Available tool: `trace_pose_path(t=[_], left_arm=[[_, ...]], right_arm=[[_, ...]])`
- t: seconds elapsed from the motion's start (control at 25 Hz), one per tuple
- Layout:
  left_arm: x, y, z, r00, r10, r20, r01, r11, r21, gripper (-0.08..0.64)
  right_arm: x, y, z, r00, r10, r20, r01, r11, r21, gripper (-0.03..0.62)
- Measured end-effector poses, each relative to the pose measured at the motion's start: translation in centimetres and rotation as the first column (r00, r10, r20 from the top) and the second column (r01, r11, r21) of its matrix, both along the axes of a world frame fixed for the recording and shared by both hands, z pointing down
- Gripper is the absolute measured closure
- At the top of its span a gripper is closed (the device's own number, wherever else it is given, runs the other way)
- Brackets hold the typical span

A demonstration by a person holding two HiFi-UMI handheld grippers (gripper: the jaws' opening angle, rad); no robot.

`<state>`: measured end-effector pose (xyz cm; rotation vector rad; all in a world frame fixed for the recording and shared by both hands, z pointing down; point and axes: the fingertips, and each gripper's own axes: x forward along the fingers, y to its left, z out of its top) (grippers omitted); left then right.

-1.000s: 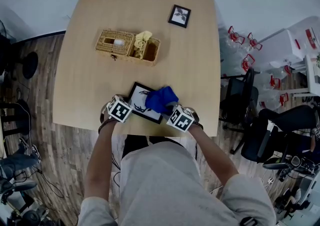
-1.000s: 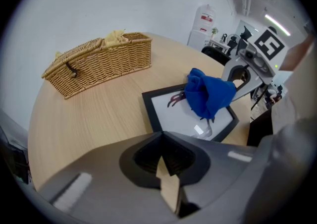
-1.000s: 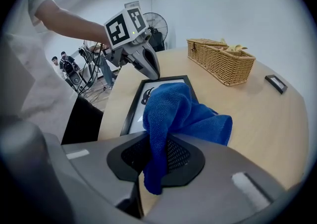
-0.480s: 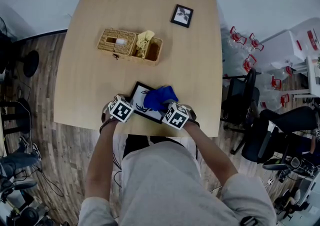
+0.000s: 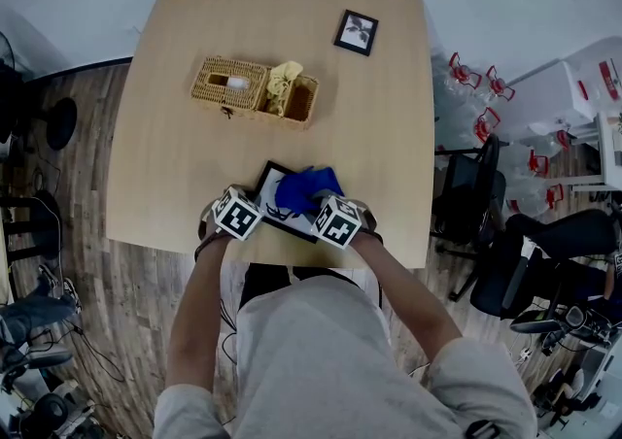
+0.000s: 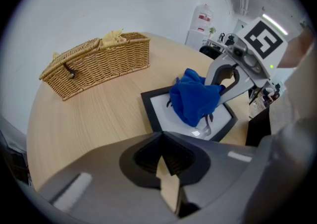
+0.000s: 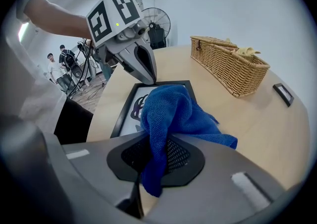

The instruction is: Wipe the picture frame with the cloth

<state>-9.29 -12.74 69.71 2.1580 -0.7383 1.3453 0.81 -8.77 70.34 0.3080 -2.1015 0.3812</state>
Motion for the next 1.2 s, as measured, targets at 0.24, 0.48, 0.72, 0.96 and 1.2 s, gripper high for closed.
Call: trace_pose_path(t=[0.24, 0.48, 0.72, 0.96, 1.2], left_arm=[[-0.3, 0.2, 0.3, 1.0, 0.01, 0.017, -0.01, 1.0, -0.011, 0.506], [-0.3, 0.2, 0.4, 1.0, 0.012, 0.013, -0.012, 1.0, -0.009, 0.506], [-0.3, 0.2, 0.4, 1.0, 0.014, 0.006, -0.014, 1.0, -0.013, 0.506], [-0.3, 0.2, 0.4, 1.0, 0.014, -0.002, -0.014, 1.0, -0.014, 0.506], [-0.3, 0.2, 0.4, 1.0, 0.019, -0.015, -0.019, 1.0, -0.019, 0.507]], right_arm=[[-1.1, -0.7, 0.0, 1.0, -0.007, 0.006, 0.007, 1.0, 0.001, 0.546], [-2.2, -1.3, 0.1, 1.0, -0.02, 0.01, 0.02, 1.0, 0.018, 0.546], [-3.6, -2.0, 0.1, 0.999, -0.024, 0.022, 0.024, 0.999, 0.025, 0.545], [-5.4, -2.7, 0.0, 0.999, -0.03, 0.04, 0.029, 0.999, 0.025, 0.545], [-6.9, -3.3, 0.0, 0.998, -0.03, 0.061, 0.028, 0.999, 0.03, 0.545]])
